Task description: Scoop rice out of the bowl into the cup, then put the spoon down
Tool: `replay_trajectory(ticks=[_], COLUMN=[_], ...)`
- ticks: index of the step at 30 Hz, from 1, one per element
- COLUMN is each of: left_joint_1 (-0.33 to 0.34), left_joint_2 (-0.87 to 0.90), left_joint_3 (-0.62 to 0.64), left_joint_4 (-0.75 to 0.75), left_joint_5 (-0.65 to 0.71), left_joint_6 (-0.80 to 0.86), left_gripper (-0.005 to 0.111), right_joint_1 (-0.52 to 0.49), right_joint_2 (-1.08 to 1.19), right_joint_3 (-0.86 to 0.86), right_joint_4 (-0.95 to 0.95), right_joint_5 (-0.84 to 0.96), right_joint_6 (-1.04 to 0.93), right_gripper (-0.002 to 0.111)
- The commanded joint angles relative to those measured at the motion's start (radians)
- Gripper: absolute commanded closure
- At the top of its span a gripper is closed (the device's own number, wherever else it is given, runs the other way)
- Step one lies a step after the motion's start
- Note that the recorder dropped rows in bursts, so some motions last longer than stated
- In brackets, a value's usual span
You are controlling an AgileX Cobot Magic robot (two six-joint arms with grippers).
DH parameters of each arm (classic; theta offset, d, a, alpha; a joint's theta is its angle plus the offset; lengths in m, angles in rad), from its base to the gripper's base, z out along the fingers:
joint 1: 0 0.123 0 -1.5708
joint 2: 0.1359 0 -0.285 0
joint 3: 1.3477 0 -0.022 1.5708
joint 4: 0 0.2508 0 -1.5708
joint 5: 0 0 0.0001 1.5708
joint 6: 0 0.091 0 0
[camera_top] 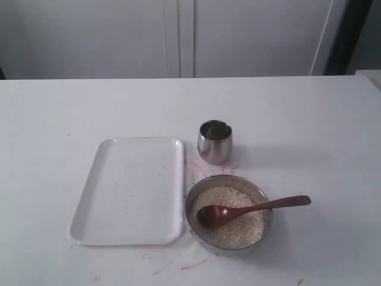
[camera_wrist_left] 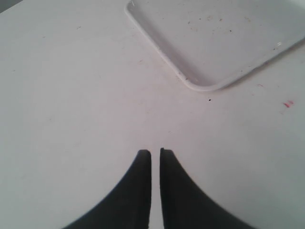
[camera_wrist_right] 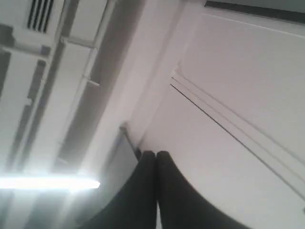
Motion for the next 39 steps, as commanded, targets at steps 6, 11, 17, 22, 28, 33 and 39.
replay_trajectory(ticks=[6,11,17,22,28,33,39], left_joint_1=[-0.002,-0.002,-0.002,-0.002,-0.002,-0.002,-0.002], left_joint_2=[-0.003,-0.003,-0.003,-0.003,-0.003,-0.003,-0.003], left_joint_3=[0.009,0.009,0.009,0.009,0.009,0.009,0.009], left_joint_4=[-0.001,-0.001,-0.001,-0.001,-0.001,-0.001,-0.001], left_joint_5=[0.033,0.033,0.033,0.033,0.033,0.033,0.033], left_joint_6=[-0.006,-0.006,-0.006,-0.006,-0.006,-0.006,-0.006], left_gripper=[0.092,0.092,0.092,0.092,0.092,0.092,0.092], right_joint_1=[-0.002,0.015,0.081,0.128,0.188,0.243,0.289], right_joint_2=[0.029,0.148,0.341,0.467,0.607,0.691,0.812], right_joint_3=[-0.441,-0.648,-0.865,-1.011,-1.122,-1.124,-1.121], right_joint_4=[-0.043,-0.043,-0.040,-0.040,-0.046,-0.048,-0.048], right_joint_5=[0.526,0.782,1.024,1.153,1.319,1.421,1.547], right_joint_6=[-0.553,-0.650,-0.743,-0.864,-0.984,-1.073,-1.121], right_gripper=[0.108,0.108,0.108,0.108,0.108,0.108,0.108])
